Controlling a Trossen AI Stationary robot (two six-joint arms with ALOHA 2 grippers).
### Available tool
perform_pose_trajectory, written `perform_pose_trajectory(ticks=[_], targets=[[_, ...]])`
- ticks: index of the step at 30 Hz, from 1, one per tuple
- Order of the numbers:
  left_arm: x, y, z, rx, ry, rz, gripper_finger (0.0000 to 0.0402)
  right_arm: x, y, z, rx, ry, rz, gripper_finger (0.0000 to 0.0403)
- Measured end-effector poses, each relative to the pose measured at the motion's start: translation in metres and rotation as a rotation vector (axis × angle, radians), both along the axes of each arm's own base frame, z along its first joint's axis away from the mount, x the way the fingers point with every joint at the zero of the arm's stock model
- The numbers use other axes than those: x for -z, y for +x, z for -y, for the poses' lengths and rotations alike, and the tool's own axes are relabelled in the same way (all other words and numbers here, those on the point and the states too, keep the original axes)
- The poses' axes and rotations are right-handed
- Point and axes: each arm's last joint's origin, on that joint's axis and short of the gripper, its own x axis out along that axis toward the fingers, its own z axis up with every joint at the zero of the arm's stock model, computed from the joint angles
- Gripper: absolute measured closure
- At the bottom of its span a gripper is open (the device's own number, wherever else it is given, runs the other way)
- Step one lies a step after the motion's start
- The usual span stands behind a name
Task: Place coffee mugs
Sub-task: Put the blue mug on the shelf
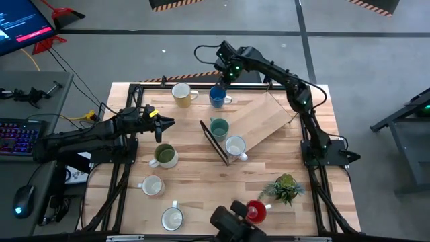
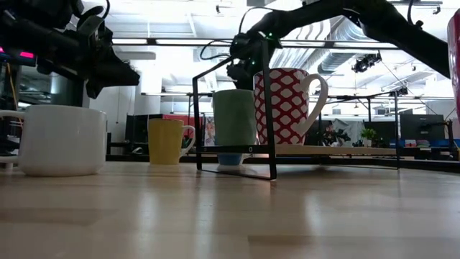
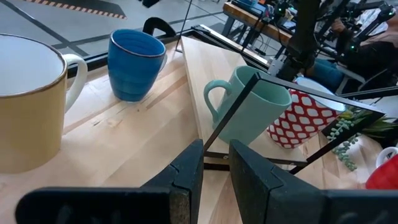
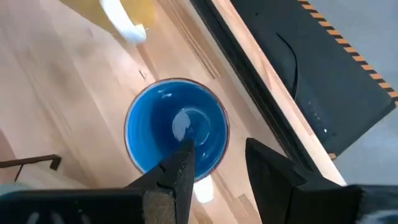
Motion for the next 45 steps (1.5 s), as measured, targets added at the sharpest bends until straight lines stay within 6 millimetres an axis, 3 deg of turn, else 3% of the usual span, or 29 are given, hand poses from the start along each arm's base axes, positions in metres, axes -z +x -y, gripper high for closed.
perform_pose_trajectory(ticks=[8, 16, 30, 45], targets=[[0.000, 0.000, 0.000, 0.000, 0.000, 0.000, 0.0334, 0.024, 0.016, -0.005, -0.005, 0.028, -0.028, 0.0279], [0.000, 0.000, 0.000, 0.000, -0.001, 0.000, 0.0334, 0.038, 0.020, -0.002, 0.060, 0.045, -0.057, 0.0279], [0.000, 0.000, 0.000, 0.000, 0.000, 0.000, 0.0334, 0.038, 0.018, 0.002, 0.148, 0.047, -0.055, 0.0279], [0.000, 0.000, 0.000, 0.012, -0.004, 0.002, 0.0334, 0.058, 0.024, 0.000, 0.216, 0.110, -0.093, 0.0279]])
